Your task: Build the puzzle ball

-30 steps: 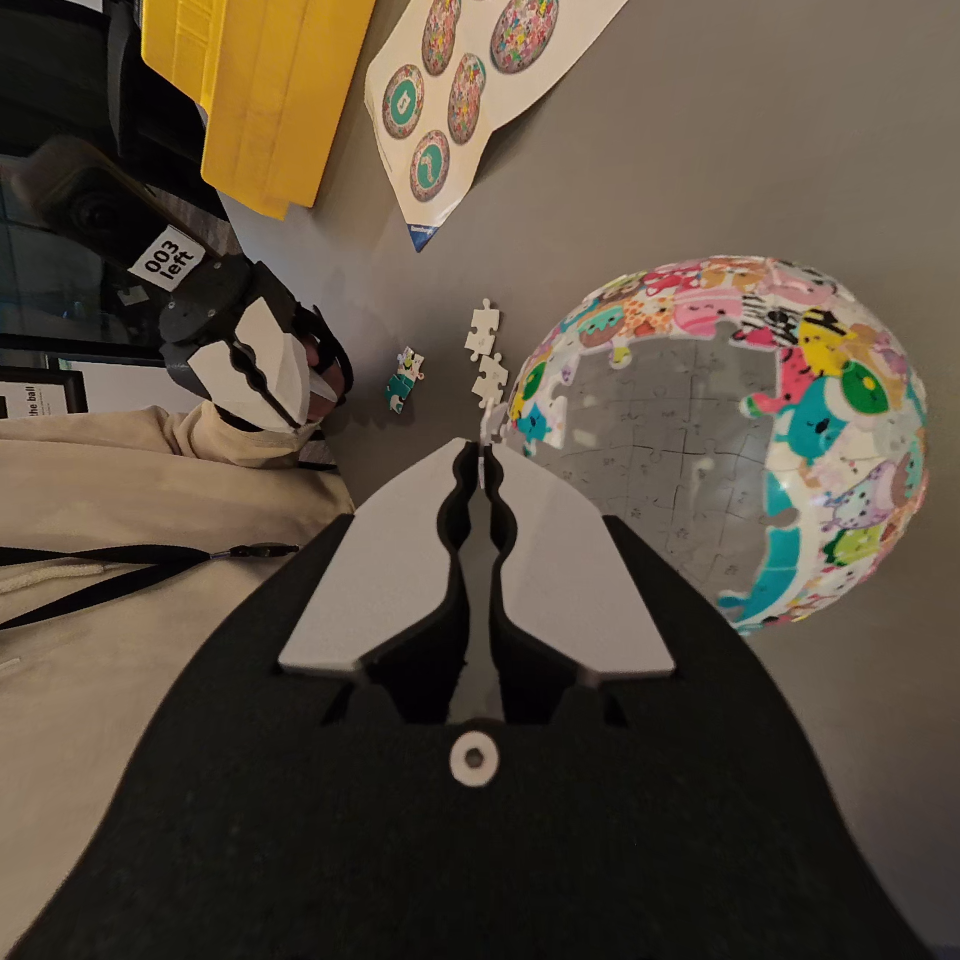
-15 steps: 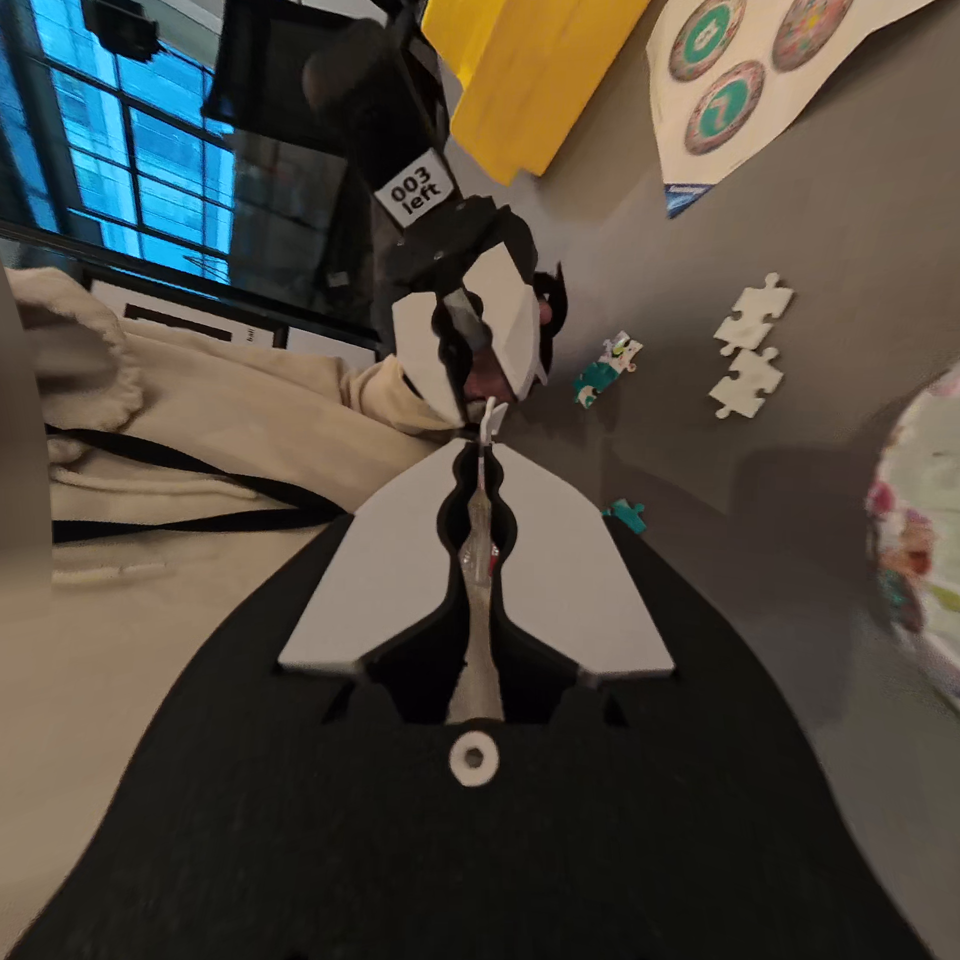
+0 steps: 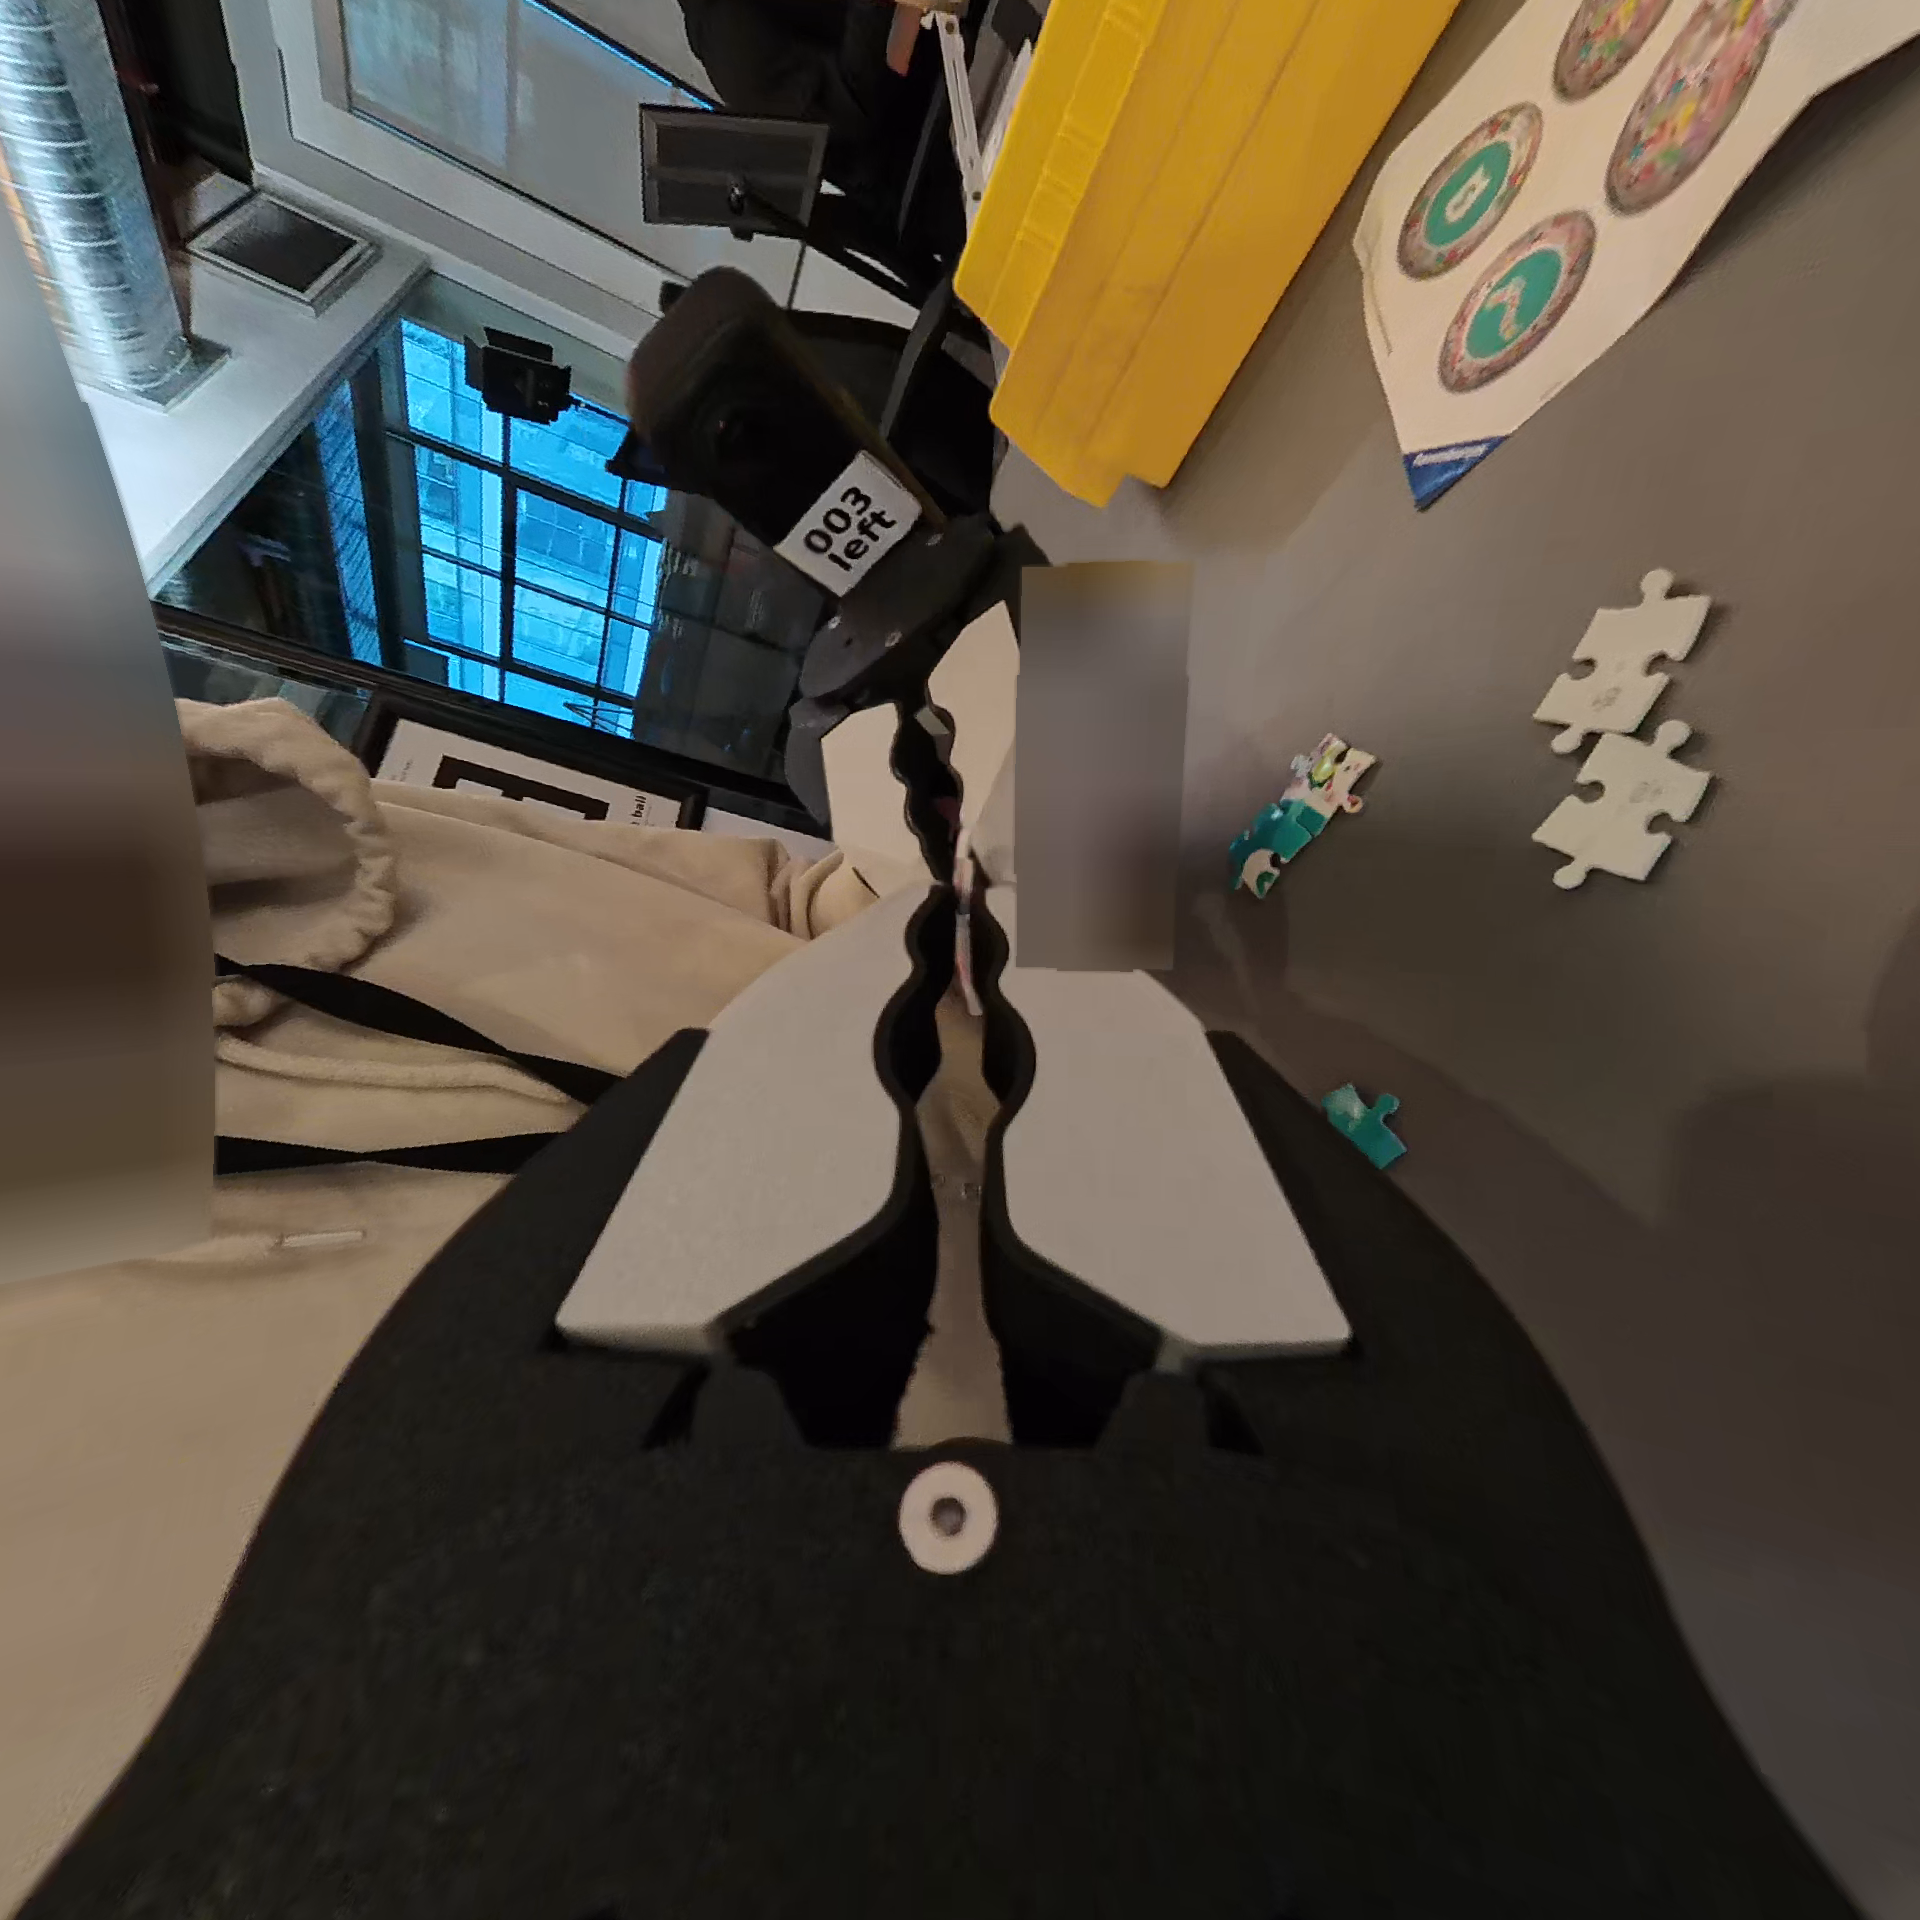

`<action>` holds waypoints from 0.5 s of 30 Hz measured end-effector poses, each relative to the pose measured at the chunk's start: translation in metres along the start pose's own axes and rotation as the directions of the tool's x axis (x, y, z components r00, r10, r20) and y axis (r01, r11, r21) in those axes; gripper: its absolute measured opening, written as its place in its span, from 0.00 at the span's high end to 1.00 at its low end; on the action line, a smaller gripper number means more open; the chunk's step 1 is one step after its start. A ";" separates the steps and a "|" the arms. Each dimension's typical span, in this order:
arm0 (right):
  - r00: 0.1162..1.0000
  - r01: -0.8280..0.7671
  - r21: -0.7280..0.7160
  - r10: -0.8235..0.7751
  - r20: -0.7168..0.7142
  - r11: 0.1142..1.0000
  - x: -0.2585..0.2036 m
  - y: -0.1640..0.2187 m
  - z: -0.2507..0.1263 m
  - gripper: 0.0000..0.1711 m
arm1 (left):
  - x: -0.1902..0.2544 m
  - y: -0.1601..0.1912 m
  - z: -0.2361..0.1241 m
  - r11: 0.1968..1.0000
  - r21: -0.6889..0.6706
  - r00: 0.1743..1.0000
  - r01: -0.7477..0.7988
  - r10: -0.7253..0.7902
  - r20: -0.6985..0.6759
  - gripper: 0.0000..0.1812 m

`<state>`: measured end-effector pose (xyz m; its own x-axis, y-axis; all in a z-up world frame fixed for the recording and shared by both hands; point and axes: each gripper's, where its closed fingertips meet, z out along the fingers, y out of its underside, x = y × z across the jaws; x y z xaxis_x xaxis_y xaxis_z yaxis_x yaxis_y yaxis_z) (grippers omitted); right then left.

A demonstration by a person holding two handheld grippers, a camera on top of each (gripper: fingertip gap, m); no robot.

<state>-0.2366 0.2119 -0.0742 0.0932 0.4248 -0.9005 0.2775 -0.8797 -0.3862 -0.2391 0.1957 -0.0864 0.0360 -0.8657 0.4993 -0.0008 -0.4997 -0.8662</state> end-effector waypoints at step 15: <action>0.968 0.249 -0.116 -0.247 0.033 0.961 -0.024 0.006 -0.003 0.96 | 0.024 -0.011 -0.010 0.992 0.048 0.966 0.119 -0.104 -0.238 0.99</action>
<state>-0.2344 0.1969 -0.0547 -0.0102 0.6213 -0.7835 0.4012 -0.7151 -0.5724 -0.2487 0.1800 -0.0652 -0.2034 -0.7913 0.5766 0.0513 -0.5967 -0.8008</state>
